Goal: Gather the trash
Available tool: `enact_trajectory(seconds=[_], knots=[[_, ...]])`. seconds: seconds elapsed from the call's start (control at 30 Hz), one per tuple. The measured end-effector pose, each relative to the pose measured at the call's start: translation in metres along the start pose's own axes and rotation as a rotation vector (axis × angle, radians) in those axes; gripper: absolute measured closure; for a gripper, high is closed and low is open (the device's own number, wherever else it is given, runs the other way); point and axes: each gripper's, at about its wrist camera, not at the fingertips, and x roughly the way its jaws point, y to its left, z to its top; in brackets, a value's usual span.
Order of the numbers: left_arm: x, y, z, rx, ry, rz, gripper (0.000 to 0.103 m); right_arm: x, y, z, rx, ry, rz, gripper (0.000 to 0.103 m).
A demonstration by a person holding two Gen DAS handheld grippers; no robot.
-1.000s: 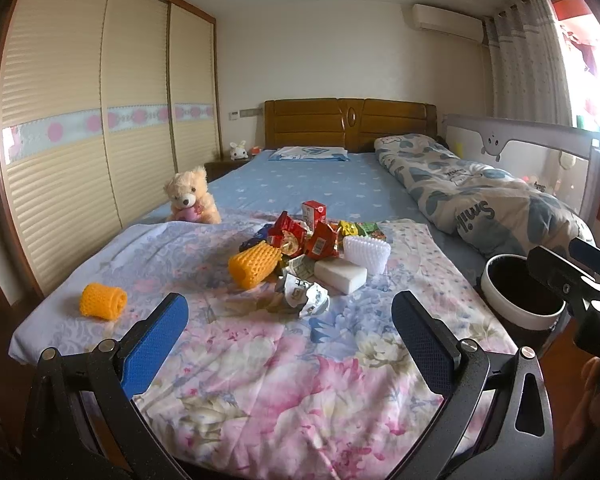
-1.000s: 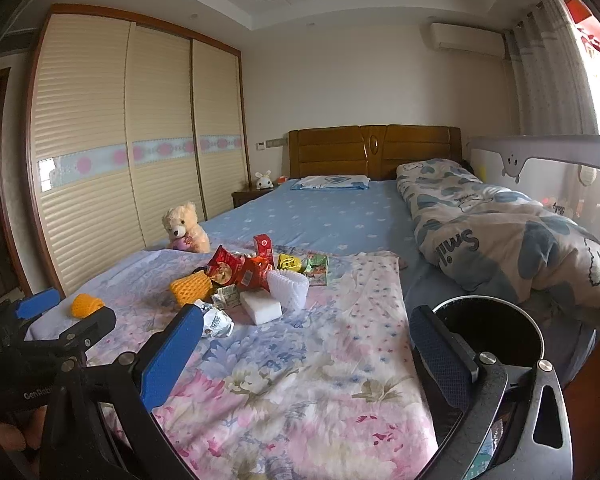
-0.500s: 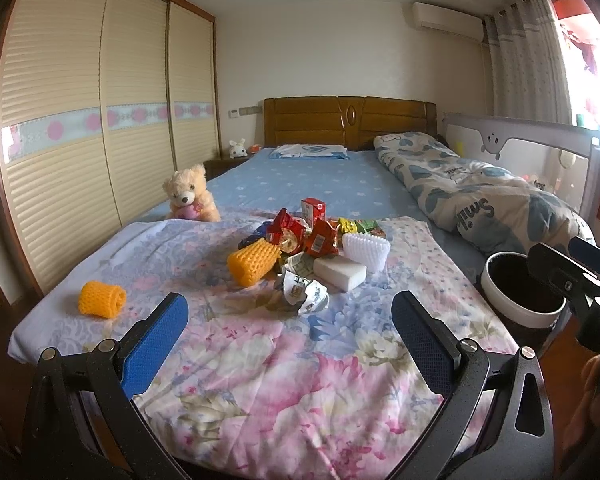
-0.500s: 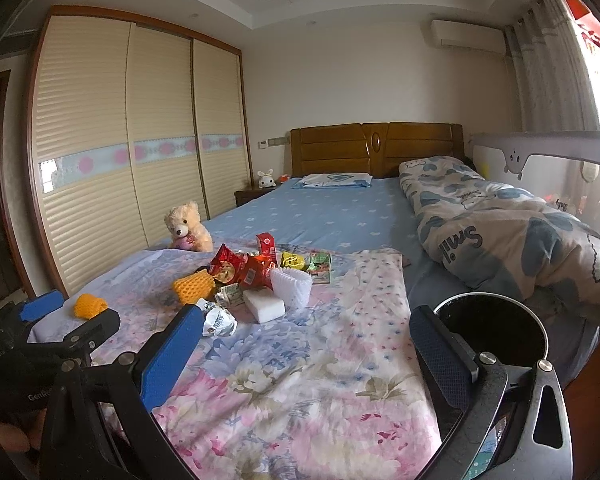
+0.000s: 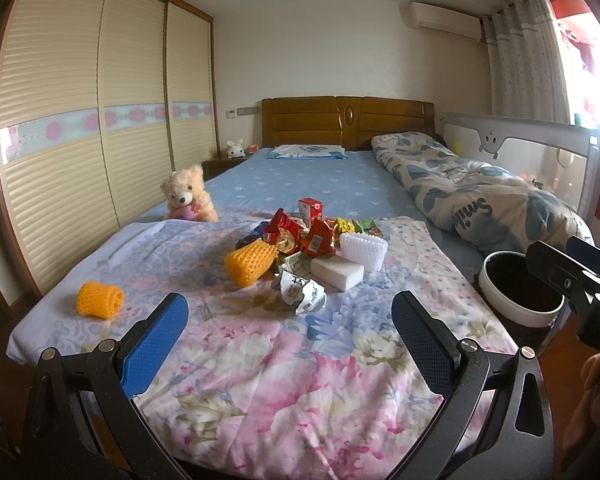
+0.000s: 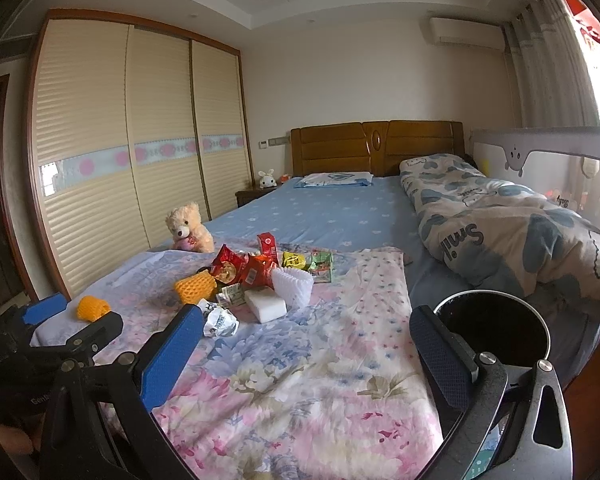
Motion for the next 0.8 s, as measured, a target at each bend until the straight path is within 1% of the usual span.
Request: enact_trajectory(seconds=[0.47, 0.8], knots=[[0.002, -0.002, -0.002, -0.001, 0.001, -0.005, 0.0, 0.001, -0.001, -0.002, 0.013, 0.004, 0.01, 0.0], [0.013, 0.001, -0.007, -0.007, 0.039, -0.004, 0.0, 0.008, 0.0, -0.005, 0.015, 0.026, 0.03, 0.0]])
